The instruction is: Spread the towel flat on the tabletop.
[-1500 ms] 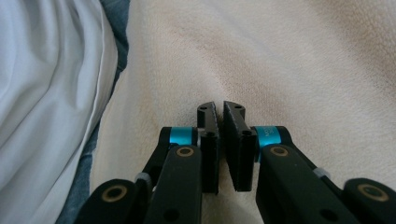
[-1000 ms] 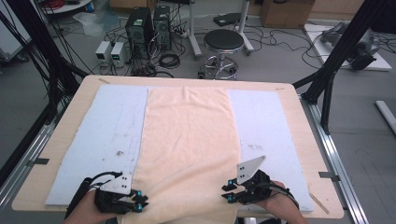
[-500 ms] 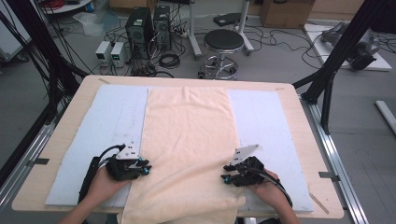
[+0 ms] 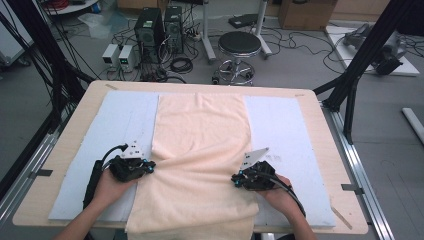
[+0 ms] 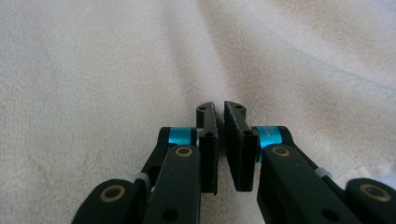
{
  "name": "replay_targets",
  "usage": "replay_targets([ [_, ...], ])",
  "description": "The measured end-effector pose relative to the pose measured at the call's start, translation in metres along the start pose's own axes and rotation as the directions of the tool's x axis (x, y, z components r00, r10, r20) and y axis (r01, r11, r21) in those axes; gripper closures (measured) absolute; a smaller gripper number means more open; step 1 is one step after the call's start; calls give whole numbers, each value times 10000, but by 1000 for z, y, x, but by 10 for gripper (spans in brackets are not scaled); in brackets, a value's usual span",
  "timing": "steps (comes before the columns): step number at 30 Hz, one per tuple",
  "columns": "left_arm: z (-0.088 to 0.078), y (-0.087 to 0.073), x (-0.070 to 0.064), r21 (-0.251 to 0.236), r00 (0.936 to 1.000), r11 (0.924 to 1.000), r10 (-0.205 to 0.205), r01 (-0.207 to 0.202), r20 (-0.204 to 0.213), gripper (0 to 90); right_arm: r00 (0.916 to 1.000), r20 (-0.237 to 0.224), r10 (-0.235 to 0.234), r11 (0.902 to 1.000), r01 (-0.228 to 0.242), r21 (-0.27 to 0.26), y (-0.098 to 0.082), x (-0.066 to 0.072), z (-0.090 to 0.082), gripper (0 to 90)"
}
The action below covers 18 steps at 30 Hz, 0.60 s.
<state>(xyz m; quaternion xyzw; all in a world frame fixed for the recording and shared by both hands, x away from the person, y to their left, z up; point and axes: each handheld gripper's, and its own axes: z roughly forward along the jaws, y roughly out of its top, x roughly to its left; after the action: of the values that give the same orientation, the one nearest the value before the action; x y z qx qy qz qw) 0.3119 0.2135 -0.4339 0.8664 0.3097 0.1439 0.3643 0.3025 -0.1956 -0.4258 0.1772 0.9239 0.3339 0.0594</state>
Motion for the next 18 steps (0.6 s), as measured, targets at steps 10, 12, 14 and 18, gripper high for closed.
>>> replay_targets([
  [10,23,15,17,-472,9896,9983,-412,350,-1381,856,9902,1328,425,9983,-369,-443,12,-26,7,841],
  [12,26,17,21,-488,9879,9978,-521,454,-1463,851,9881,1303,814,9953,-736,-636,11,-32,10,837],
  [14,26,21,21,-528,9868,9975,-552,477,-1522,836,9867,1225,1072,9918,-975,-826,10,-36,11,794],
  [18,12,22,15,-693,9934,9966,-526,456,-1022,736,9882,1165,993,9882,-842,-1282,9,-31,-3,725],
])
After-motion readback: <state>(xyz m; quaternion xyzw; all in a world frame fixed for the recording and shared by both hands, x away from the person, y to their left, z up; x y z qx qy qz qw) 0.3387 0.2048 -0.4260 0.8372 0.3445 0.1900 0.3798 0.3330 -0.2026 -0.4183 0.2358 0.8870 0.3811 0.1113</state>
